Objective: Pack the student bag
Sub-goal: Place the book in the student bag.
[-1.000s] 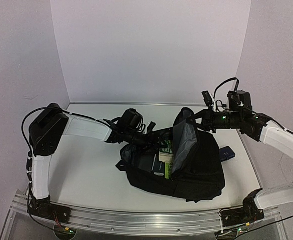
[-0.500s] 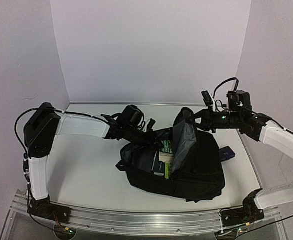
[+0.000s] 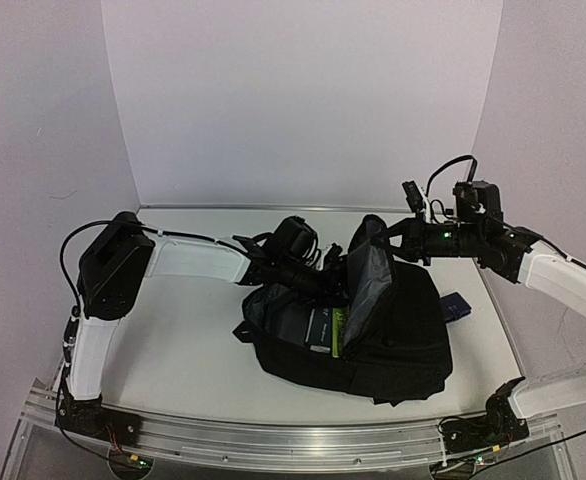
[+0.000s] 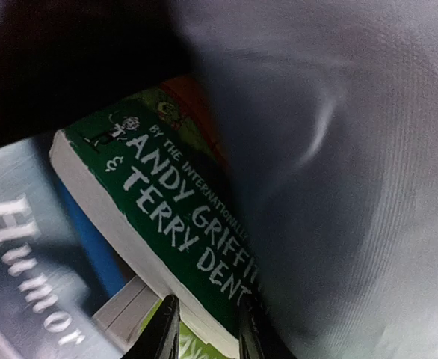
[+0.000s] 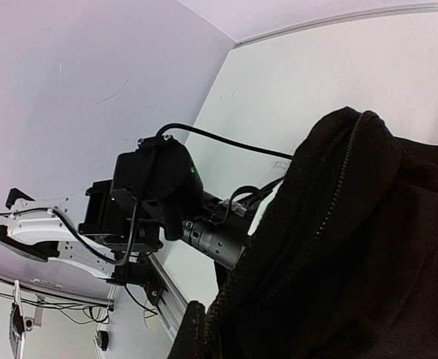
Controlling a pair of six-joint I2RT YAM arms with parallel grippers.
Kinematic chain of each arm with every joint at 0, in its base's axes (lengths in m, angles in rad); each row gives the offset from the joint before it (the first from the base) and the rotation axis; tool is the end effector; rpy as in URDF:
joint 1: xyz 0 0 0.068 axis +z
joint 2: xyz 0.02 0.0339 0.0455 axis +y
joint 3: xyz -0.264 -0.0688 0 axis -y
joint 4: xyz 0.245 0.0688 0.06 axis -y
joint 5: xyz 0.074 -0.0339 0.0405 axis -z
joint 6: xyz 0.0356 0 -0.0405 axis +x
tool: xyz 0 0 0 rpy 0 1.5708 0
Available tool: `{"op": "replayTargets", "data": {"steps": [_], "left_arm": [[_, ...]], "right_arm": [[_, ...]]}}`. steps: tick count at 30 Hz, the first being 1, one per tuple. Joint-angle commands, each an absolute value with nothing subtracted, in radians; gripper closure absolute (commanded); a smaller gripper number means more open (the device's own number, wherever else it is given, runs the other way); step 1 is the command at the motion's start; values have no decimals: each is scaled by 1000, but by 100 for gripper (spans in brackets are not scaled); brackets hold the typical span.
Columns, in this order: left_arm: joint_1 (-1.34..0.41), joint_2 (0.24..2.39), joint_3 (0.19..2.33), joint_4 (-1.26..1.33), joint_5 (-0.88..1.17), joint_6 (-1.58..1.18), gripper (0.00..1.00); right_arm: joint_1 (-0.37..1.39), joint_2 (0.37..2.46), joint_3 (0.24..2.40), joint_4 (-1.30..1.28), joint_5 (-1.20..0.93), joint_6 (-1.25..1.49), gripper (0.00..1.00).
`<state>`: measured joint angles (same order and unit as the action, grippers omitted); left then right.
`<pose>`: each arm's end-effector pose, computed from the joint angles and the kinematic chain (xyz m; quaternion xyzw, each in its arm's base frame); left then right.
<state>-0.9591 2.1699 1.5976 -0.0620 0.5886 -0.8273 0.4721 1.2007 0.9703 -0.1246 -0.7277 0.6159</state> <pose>0.2657 -0.4131 0.1879 0.1869 0.8435 -0.4988 0.0691 0.2306 0.1444 0.3271 -0.1476 0.7797 0.5262 0.3055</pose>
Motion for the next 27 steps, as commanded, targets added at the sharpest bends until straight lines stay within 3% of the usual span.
{"op": "replayTargets", "data": {"steps": [1,5,10,17,27], "left_arm": [[-1002,2178,1660,-11,626,-832,72],[-1002,2104,1615,-62,536,-761,67],[-982,1962,1507,-153,383,-682,46],[-911,1689,1313,-223,187,-660,28],[-732,1413,1094,-315,135,-684,18]], "right_arm": [[478,1201,976,-54,-740,618,100],[478,1196,979,-55,-742,617,100],[490,1194,980,-58,-703,615,100],[578,1195,1004,-67,-560,602,100],[714,1338,1061,-29,-348,652,100]]}}
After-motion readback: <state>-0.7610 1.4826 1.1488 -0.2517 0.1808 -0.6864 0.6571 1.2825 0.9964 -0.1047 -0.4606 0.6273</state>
